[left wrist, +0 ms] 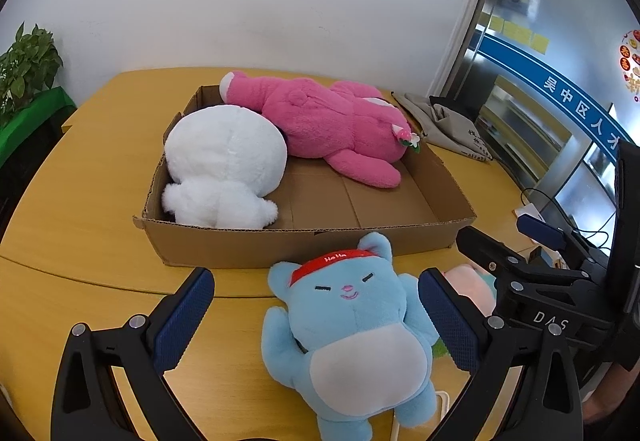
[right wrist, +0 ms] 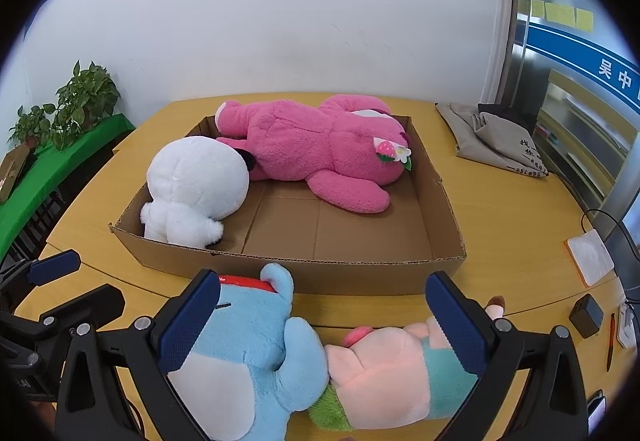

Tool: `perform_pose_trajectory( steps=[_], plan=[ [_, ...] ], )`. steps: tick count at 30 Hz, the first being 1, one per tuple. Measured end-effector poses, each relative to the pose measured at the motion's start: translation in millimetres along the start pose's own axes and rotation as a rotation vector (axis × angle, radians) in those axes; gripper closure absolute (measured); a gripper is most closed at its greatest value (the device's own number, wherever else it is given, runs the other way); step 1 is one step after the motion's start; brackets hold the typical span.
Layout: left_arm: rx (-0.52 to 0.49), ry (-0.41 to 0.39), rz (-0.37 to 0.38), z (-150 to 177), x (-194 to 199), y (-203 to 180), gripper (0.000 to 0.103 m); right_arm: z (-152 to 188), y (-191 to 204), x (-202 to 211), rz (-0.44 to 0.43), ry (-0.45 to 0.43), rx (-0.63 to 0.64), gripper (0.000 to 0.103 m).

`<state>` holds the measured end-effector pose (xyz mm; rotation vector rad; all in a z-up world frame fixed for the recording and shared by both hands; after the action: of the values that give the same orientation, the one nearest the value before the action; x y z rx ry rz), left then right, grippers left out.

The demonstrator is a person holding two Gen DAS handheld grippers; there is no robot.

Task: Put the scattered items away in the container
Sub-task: 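Move both grippers back over the blue cat on the table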

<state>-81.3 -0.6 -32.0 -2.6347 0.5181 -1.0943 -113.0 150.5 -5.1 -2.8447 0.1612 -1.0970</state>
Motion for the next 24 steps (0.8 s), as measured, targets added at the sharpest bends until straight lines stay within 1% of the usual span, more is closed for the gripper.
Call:
perform_pose_trajectory(
  steps=[12, 16, 18, 20, 22, 24],
  plan=[
    [0.009, 0.008, 0.003, 2, 0, -1, 0.000, 5, -3, 1, -0.006, 0.011, 0.001, 0.000],
    [0.021, 0.014, 0.026, 3, -2, -1, 0.000, 9, -5, 1, -0.010, 0.015, -0.002, 0.000],
    [0.026, 0.017, 0.026, 4, -3, 1, 0.000, 12, -8, 1, -0.011, 0.017, -0.007, 0.000],
    [0.034, 0.024, 0.028, 5, -5, 4, 0.000, 16, -10, 3, -0.028, 0.023, -0.012, 0.000],
    [0.041, 0.036, 0.028, 7, -8, 8, 0.000, 21, -8, 11, -0.088, 0.025, -0.008, 0.000],
    [0.050, 0.050, 0.031, 10, -12, 12, 0.000, 28, -2, 24, -0.155, 0.012, 0.034, 0.000]
  ],
)
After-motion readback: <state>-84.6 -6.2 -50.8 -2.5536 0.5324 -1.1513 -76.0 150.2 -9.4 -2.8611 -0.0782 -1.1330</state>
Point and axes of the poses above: each gripper's, at about its wrist camera, not at the fingertips, and x roughly against the way its jaws point, y to its left, z to its underside, the point moved 10 cm from there along -x, roughly the way its jaws point, and after that the axes turned 10 degrees about z, right-handed, at the moved point
